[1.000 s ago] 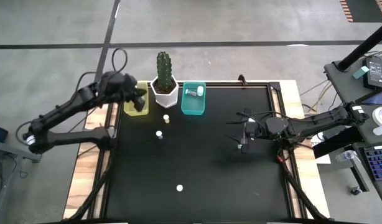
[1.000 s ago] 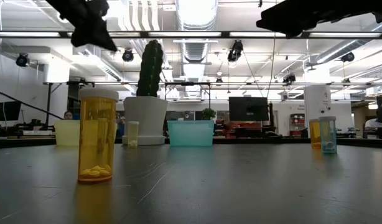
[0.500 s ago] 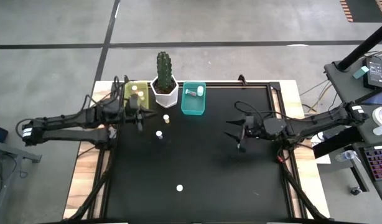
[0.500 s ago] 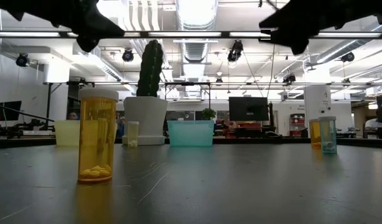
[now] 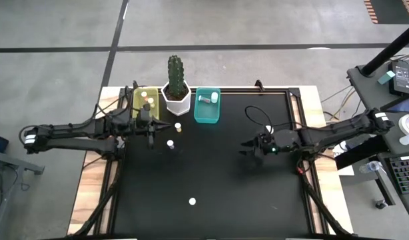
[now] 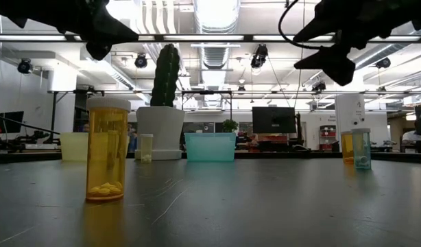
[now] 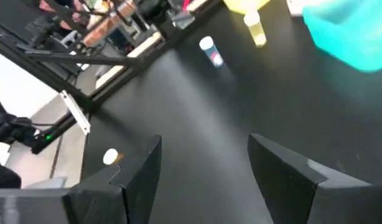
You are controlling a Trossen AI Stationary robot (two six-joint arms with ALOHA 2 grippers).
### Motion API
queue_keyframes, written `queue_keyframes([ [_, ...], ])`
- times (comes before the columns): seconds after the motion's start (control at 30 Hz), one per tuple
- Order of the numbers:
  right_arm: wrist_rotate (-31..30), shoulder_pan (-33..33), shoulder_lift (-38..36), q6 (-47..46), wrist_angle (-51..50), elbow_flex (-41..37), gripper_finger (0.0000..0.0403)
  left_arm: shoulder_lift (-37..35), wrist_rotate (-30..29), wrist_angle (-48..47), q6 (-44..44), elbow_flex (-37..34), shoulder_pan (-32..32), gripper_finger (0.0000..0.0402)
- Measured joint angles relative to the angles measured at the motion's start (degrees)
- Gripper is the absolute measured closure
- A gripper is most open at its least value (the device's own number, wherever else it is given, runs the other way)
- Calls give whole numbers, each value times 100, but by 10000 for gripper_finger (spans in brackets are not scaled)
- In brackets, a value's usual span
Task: Pick and place medicine bottles into bin by pill shape (circle, oval)
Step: Put the light blue tablet bottle into the yellow bin
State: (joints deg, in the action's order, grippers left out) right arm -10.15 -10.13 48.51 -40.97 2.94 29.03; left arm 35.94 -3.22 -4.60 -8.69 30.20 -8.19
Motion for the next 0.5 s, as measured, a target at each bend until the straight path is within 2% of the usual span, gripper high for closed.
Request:
queue_keyframes([
  [0.23,9,0,145,-998,-2044,758,172,39,-2,7,4,0,-2,401],
  [0.5,81,0,731,-2188,-4312,1557,172,87,-4,34,31,0,-4,402],
])
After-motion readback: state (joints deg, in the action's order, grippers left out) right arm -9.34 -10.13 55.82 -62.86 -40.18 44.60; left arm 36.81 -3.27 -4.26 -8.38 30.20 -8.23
